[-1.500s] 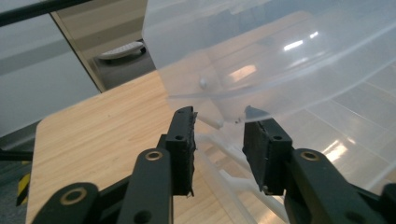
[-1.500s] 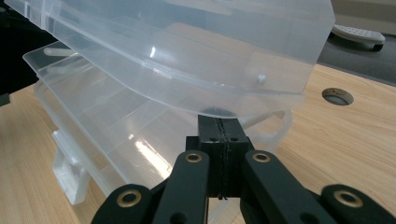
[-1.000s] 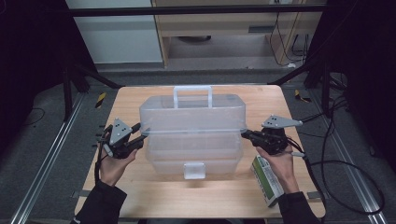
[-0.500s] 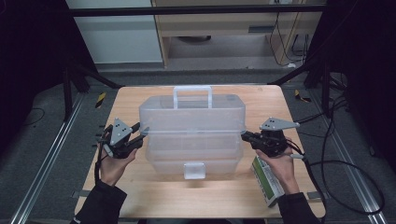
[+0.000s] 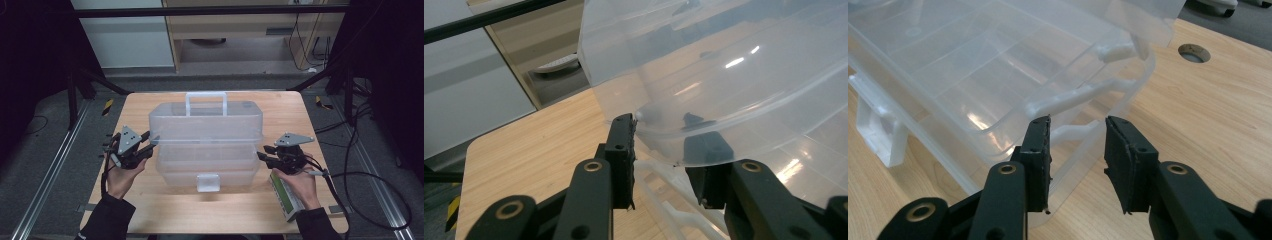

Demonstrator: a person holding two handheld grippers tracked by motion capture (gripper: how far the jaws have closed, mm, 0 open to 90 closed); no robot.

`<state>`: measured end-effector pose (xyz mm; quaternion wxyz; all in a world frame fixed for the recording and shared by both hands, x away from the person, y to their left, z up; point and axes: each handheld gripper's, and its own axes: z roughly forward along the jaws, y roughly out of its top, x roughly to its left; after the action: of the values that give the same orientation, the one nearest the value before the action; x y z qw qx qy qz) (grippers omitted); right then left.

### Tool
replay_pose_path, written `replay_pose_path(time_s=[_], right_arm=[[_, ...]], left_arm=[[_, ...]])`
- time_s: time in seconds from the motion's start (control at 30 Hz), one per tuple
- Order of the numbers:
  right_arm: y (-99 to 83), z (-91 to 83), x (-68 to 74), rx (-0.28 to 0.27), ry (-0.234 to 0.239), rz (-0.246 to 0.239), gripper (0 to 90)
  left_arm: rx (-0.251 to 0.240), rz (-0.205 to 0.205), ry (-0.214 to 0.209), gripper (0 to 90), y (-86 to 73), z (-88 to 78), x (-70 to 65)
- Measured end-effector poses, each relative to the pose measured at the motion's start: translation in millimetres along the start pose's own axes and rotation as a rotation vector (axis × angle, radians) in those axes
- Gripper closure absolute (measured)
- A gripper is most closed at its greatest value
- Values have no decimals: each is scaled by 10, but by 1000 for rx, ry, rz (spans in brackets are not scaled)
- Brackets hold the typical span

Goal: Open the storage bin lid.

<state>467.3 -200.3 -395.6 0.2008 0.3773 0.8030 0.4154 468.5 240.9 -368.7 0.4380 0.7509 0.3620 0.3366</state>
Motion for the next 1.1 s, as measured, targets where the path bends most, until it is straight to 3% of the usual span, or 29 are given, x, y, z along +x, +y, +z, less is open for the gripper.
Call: replay_pose_path(time_s=[0.13,0.63,0.93,1.1], right_arm=[[-22,31,17,36,-26,0,620],[-42,124,38,89,-5,31,697],[-46,150,53,93,16,50,781],[-45,151,54,96,14,73,783]], left_arm=[[2,-2,-2,652,4,1,6],[4,-10,-6,654,34,11,32],[2,-12,-10,658,81,21,64],[-4,-16,-5,665,131,34,84]])
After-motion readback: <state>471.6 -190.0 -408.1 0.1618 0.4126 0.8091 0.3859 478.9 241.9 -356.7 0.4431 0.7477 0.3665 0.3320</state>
